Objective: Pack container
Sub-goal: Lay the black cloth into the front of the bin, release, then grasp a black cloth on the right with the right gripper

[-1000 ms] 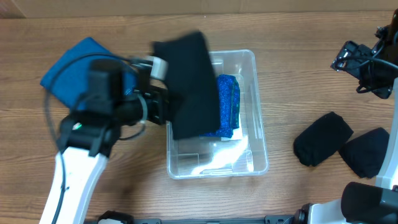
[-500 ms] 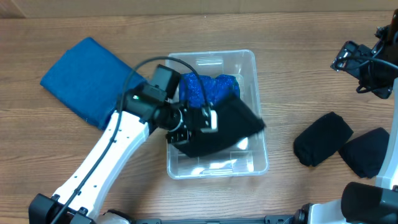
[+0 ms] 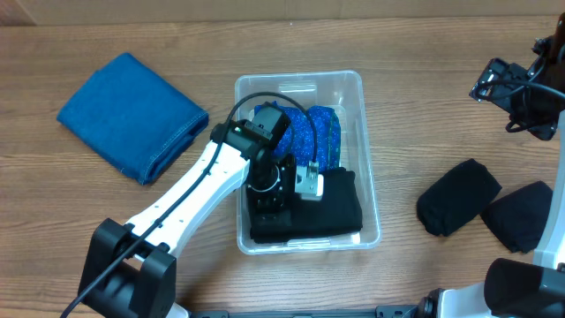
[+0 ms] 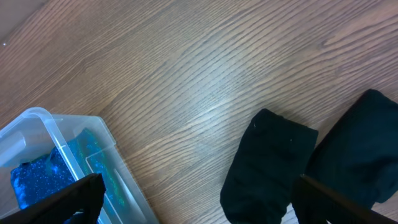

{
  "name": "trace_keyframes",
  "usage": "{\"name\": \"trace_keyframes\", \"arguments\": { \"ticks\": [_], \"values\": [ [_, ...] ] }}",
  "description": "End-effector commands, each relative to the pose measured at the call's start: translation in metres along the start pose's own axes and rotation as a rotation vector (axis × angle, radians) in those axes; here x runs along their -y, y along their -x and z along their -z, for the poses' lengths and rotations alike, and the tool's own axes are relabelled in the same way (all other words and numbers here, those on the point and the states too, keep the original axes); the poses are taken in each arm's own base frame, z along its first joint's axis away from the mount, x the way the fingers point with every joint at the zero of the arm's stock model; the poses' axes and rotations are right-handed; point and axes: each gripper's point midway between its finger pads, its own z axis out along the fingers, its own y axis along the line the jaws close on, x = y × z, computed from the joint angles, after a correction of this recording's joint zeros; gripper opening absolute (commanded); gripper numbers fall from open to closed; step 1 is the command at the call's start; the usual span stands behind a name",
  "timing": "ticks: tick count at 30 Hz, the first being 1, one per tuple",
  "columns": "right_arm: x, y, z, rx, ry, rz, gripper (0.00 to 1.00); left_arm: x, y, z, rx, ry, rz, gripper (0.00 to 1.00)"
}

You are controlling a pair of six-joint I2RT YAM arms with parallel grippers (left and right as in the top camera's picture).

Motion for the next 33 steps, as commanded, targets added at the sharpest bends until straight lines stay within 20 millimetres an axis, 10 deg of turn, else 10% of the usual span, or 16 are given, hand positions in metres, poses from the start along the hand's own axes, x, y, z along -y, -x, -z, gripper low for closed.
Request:
{"name": "trace_keyframes", "arguments": {
  "ticks": [1,4,7,15,19,25,33],
  "values": [
    [-0.001,0.0,0.004,0.011,0.008,0.007,1.0,-0.036,0.038,0.054,0.059,0.194,0.144,1.0],
    [-0.001,0.0,0.004,0.011,0.008,0.007,1.0,-0.052,0.082,0.121,0.203,0.338,0.26,1.0],
    [0.01,-0.001,0.004,0.01,-0.052,-0.023,1.0,-0.063,0.084,0.159,0.234,0.445,0.441,1.0],
    [0.109,-0.025,0.04,0.0,-0.226,-0.428,1.0,-0.064,-0.081,0.334,0.512,0.867,1.271,1.0],
    [0.123,-0.063,0.03,-0.059,-0.092,-0.498,1.0,-0.044,-0.123,0.358,0.558,0.919,1.393,1.0],
    [0.118,-0.153,-0.068,-0.239,0.008,-0.558,1.0,-0.045,-0.125,0.361,0.549,0.936,1.371,1.0],
    [0.125,-0.18,-0.15,-0.165,0.073,-0.572,1.0,-0.044,-0.128,0.352,0.511,0.904,1.366,1.0]
  ]
}}
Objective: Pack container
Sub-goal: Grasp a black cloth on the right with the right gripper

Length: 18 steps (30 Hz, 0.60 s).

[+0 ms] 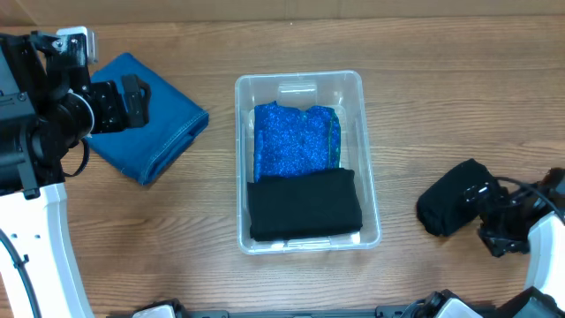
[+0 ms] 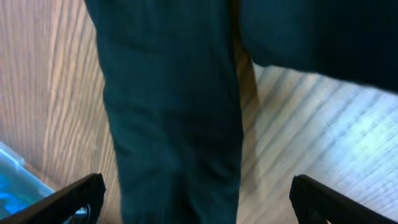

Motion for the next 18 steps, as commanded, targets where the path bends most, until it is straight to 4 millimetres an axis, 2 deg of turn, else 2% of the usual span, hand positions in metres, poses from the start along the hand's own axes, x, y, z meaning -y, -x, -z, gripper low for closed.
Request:
{"name": "trace_keyframes", "arguments": {
  "ticks": [1,2,5,9,12,14,15,18],
  "values": [
    [0.007,-0.004,-0.024,0.034,0.038,-0.02,1.0,0.002,0.0,0.001,-0.006,-0.012,-0.015,1.0],
    [0.008,-0.003,-0.031,0.05,0.05,-0.029,1.0,0.002,0.0,0.001,-0.008,-0.012,-0.015,1.0],
    [-0.004,-0.001,-0.047,0.098,0.169,0.011,1.0,0.002,0.0,0.001,-0.008,-0.012,-0.015,1.0],
    [-0.022,-0.001,-0.048,0.098,0.288,0.045,1.0,0.002,0.0,0.001,-0.007,-0.012,-0.016,1.0],
    [-0.024,-0.006,-0.054,0.057,0.309,0.036,0.98,0.002,0.0,0.001,-0.007,-0.013,-0.016,1.0],
    [-0.022,-0.007,-0.058,0.043,0.302,0.029,0.8,0.002,-0.001,0.001,-0.012,-0.012,-0.014,1.0],
    [-0.022,-0.006,-0.057,0.047,0.304,0.031,0.64,0.002,-0.003,0.002,-0.017,-0.013,-0.012,1.0],
    [-0.031,-0.003,-0.054,0.059,0.349,0.05,0.28,0.002,-0.005,0.002,-0.028,-0.013,-0.009,1.0]
  ]
}}
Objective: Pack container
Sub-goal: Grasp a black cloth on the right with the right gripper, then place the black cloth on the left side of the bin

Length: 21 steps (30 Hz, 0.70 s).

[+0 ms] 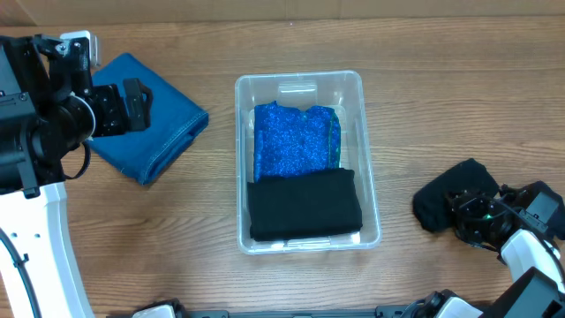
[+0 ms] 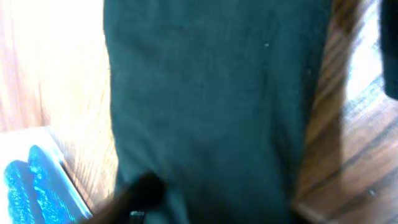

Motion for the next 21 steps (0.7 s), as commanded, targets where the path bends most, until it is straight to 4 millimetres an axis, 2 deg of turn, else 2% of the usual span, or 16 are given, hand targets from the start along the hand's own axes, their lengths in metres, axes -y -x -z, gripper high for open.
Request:
{"name": "trace_keyframes", "arguments": {
  "ticks": [1,2,6,8,11,12,14,16,19,21],
  "values": [
    [-0.015,0.001,0.0,-0.004,0.086,0.024,0.19,0.001,0.002,0.002,0.002,-0.009,-0.017,1.0],
    [-0.022,0.002,0.001,-0.006,0.121,0.035,0.05,0.001,0.001,0.002,0.0,-0.009,-0.017,1.0],
    [-0.075,0.011,0.021,-0.042,0.341,0.111,0.04,0.001,0.001,0.002,-0.001,-0.009,-0.016,1.0],
    [-0.121,0.019,0.05,-0.06,0.5,0.193,0.04,0.001,0.001,0.002,-0.001,-0.009,-0.016,1.0],
    [-0.178,0.021,0.089,-0.059,0.594,0.322,0.04,0.001,0.001,0.002,-0.001,-0.009,-0.016,1.0],
    [-0.207,0.015,0.109,-0.049,0.628,0.41,0.04,0.001,0.001,0.002,-0.001,-0.009,-0.017,1.0],
    [-0.263,-0.006,0.145,-0.029,0.683,0.604,0.04,0.001,0.001,0.002,-0.001,-0.009,-0.016,1.0],
    [-0.31,-0.041,0.169,-0.029,0.671,0.777,0.04,0.001,0.001,0.002,-0.002,-0.009,-0.016,1.0],
    [-0.344,-0.088,0.17,-0.022,0.537,0.969,0.04,0.001,0.001,0.002,-0.002,-0.009,-0.015,1.0],
    [-0.359,-0.123,0.159,-0.068,0.483,1.092,0.04,0.001,0.0,0.002,-0.007,-0.009,-0.014,1.0]
  ]
}}
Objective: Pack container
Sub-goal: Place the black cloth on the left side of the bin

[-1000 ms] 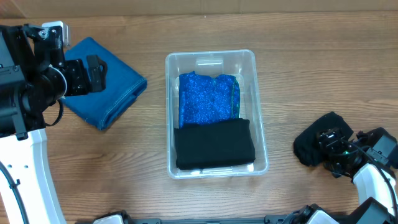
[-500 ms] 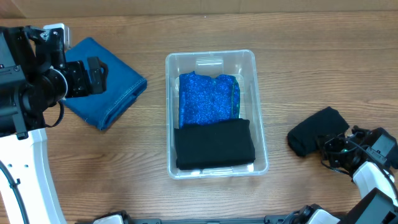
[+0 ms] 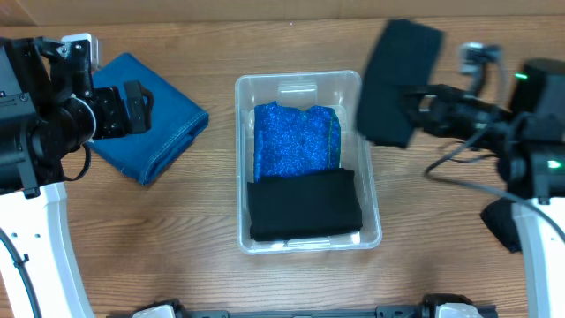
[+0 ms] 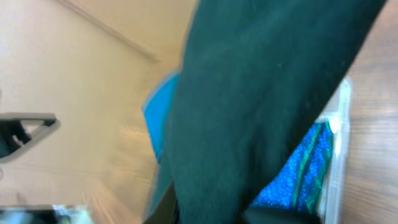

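The clear plastic container (image 3: 298, 78) stands mid-table, holding a sparkly blue cloth (image 3: 291, 137) at the back and a folded black cloth (image 3: 305, 205) at the front. My right gripper (image 3: 411, 115) is shut on another black folded cloth (image 3: 397, 71), which hangs raised beside the container's far right corner. In the right wrist view this black cloth (image 4: 261, 93) fills most of the frame and hides my fingers. Below it show the sparkly blue cloth (image 4: 305, 174) and the container's rim (image 4: 341, 118). My left gripper (image 3: 132, 104) is open at the far left, above a folded blue denim cloth (image 3: 168, 128).
One more dark folded cloth (image 3: 501, 226) lies at the right edge of the table, partly under my right arm. The denim cloth lies on the table left of the container.
My right gripper was down on the black cloth on the table at the right. Now it holds that cloth up by the container's far right corner. The left arm has not moved.
First my left gripper was inside the container at the black cloth, with the right arm at the far right. Then the left arm stood open over the denim and the right gripper was down at two dark cloths. One of these now hangs by the container.
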{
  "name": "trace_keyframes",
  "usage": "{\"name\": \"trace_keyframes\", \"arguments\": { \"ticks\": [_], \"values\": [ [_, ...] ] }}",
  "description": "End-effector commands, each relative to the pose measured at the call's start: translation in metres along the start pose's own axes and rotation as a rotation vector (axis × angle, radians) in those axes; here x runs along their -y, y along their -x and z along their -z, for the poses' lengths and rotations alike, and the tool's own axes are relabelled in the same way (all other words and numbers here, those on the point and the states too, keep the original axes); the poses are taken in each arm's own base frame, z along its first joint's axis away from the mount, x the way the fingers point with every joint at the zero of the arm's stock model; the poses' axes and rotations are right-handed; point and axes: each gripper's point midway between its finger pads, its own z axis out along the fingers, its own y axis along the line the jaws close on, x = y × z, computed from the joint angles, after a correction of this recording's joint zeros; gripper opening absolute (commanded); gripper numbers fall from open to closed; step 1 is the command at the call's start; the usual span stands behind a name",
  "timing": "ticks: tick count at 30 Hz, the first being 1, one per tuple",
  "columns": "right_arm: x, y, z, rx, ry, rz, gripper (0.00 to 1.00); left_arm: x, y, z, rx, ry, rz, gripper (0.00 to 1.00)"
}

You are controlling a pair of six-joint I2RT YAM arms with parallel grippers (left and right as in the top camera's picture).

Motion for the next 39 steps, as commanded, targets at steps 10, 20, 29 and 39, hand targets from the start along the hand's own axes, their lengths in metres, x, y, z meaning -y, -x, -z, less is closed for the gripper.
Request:
{"name": "trace_keyframes", "arguments": {
  "ticks": [10,20,29,39],
  "values": [
    [0.007,-0.088,-0.2,-0.442,-0.004,0.138,0.04,0.001,0.002,0.002,0.003,-0.008,-0.017,1.0],
    [0.027,-0.132,-0.255,-0.543,-0.005,0.063,0.04,0.001,0.002,0.002,0.005,-0.008,-0.018,1.0],
    [0.143,-0.141,-0.219,-0.568,-0.633,0.026,1.0,0.001,0.002,0.002,0.004,-0.009,-0.017,1.0],
    [0.016,0.002,-0.136,-0.231,-0.568,0.211,1.0,0.001,0.002,0.002,0.004,-0.009,-0.018,1.0]
  ]
}}
